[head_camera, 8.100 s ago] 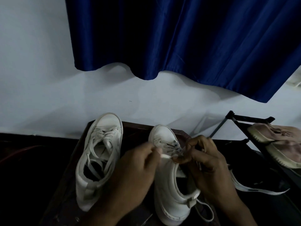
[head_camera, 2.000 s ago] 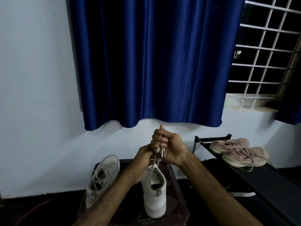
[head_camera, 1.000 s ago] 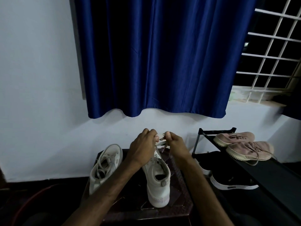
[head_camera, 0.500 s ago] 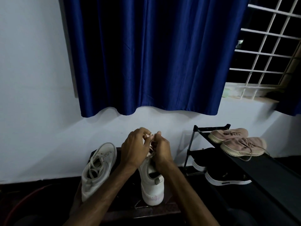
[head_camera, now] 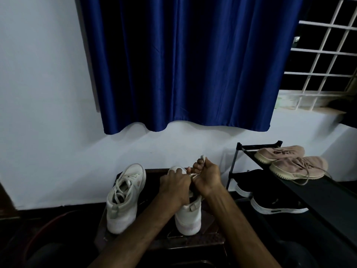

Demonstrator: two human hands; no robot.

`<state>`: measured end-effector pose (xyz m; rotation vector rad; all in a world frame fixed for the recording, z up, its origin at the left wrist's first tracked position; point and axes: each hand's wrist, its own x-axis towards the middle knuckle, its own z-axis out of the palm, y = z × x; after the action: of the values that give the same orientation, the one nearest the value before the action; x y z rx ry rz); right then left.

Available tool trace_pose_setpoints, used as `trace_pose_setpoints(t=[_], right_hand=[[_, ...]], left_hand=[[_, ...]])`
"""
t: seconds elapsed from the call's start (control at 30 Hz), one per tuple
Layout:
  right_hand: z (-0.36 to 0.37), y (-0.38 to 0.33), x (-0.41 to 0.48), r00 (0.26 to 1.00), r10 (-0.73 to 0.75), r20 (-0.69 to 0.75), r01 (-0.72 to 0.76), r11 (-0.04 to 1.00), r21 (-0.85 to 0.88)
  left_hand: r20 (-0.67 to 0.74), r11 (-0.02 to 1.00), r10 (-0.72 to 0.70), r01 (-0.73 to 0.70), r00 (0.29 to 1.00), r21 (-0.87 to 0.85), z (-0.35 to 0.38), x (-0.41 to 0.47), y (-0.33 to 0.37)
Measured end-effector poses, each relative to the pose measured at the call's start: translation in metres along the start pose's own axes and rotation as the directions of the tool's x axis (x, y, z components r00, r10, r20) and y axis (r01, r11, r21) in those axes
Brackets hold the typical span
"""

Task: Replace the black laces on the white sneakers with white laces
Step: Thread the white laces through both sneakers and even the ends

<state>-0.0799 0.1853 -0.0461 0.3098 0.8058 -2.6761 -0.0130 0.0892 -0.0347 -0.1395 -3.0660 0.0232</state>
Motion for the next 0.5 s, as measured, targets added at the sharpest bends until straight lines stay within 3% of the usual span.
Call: trace_pose_setpoints(t=[0.1, 0.2, 0.23, 0.33, 0.4, 0.43, 0.5], right_hand=[[0.001, -0.003, 0.0, 1.0, -0.014, 0.022, 0.014, 1.0, 0.0], [-0.003, -0.007, -0.002, 0.999, -0.049, 0.016, 0.049, 0.999, -0.001], [-0.005, -0.007, -0.004, 0.998, -0.058, 0.008, 0.058, 0.998, -0.003], [-0.009, 0.001, -0.012, 0.995, -0.102, 0.026, 0.103, 0.992, -0.069], [-0.01, 0.009, -0.02, 0.977, -0.175, 0.12, 0.202, 0.941, -0.273], [-0.014, 0.011, -0.026, 0.941, -0.245, 0.232, 0.327, 0.83, -0.451], [-0.021, 0.009, -0.04, 0.77, -0.277, 0.575, 0.638, 0.36, -0.681]], left_hand=[[-0.016, 0.994, -0.015, 0.017, 1.0, 0.109, 0.0, 0.006, 0.013], [-0.183, 0.991, 0.036, -0.01, 0.982, 0.137, -0.008, 0.002, 0.017], [-0.189, 0.994, 0.052, -0.032, 0.981, 0.104, -0.004, 0.002, 0.015], [-0.154, 0.976, -0.019, -0.015, 0.988, -0.218, 0.007, 0.002, -0.003], [-0.174, 0.945, -0.079, 0.018, 0.982, -0.326, 0.008, 0.002, -0.018], [-0.17, 0.929, -0.098, 0.029, 0.981, -0.368, 0.007, 0.002, -0.021], [-0.139, 0.906, -0.114, 0.046, 0.984, -0.421, 0.004, 0.002, -0.024]])
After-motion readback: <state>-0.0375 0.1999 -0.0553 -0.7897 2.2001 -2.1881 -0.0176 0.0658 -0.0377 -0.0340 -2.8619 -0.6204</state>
